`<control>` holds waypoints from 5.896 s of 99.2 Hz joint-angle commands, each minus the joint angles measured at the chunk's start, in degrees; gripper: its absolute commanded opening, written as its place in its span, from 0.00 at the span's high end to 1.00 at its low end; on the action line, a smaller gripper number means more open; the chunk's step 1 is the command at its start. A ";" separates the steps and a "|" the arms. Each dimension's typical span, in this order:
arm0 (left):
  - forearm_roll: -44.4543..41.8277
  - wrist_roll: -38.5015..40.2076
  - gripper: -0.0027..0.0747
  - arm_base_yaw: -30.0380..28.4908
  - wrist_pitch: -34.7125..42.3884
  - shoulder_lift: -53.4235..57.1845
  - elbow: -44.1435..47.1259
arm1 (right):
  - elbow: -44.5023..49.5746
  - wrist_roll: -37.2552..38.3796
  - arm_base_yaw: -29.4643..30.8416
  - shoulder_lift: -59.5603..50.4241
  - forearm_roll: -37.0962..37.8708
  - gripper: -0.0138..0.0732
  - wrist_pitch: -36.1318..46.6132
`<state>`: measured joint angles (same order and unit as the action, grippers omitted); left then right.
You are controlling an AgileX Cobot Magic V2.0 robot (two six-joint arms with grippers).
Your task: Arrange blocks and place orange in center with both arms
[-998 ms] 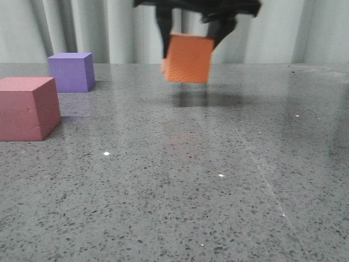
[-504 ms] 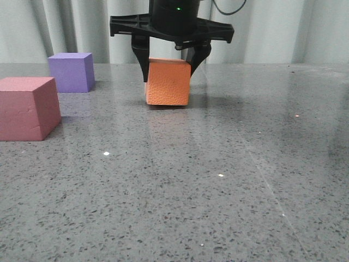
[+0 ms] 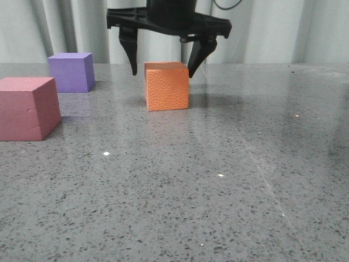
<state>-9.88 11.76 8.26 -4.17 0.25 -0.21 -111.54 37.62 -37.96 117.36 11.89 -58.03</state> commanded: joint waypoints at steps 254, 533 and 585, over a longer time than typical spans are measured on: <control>0.40 0.11 0.99 -0.17 5.13 1.67 3.03 | 74.08 -7.54 18.92 -85.72 15.89 0.92 12.93; 4.57 0.11 0.99 -0.17 -23.44 -16.65 -30.49 | 112.33 -34.04 33.69 -119.37 -9.73 0.92 50.74; 6.18 0.11 0.99 -0.17 -32.16 -36.72 -47.91 | 112.33 -34.04 33.69 -119.37 -9.73 0.92 50.74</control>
<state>-4.27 11.72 8.26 -39.86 -35.59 -46.07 1.61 4.02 -4.59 -0.61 2.02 -12.17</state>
